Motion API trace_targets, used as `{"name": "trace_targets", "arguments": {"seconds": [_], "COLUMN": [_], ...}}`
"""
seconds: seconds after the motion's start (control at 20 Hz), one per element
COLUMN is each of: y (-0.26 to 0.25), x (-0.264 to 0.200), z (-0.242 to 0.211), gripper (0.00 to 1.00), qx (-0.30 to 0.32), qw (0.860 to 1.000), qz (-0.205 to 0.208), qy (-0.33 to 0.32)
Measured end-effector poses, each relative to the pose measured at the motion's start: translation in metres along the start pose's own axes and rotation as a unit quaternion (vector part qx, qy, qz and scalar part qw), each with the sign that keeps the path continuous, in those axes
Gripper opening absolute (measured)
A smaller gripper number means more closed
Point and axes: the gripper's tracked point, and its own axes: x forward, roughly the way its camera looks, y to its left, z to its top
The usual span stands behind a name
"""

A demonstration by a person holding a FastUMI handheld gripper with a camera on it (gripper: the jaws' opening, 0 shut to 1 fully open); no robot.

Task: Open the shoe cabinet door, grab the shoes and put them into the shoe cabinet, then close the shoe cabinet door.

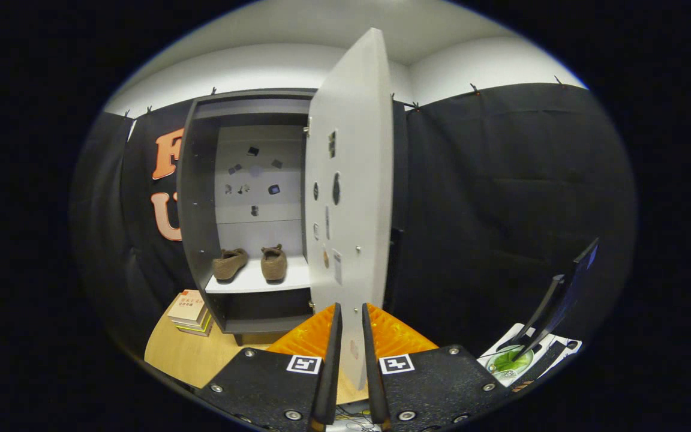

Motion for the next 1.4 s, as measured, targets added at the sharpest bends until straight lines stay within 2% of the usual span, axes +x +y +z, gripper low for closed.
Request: {"name": "trace_targets", "arguments": {"seconds": [0.15, 0.4, 0.55, 0.85, 1.05, 1.3, 1.4], "y": [-0.032, -0.052, -0.046, -0.028, -0.018, -0.011, -0.003], "x": [0.016, 0.047, 0.057, 0.077, 0.089, 0.085, 0.079], "z": [-0.006, -0.01, -0.014, -0.018, -0.022, -0.023, -0.023], "gripper": [0.22, 0.27, 0.34, 0.38, 0.39, 0.39, 0.39], "qx": [0.015, 0.033, 0.048, 0.044, 0.041, 0.033, 0.036], "qw": [1.0, 0.999, 0.997, 0.992, 0.989, 0.988, 0.986], "qz": [-0.006, 0.025, 0.068, 0.121, 0.138, 0.148, 0.164], "qy": [0.007, 0.001, 0.006, 0.017, 0.018, 0.008, 0.006]}}
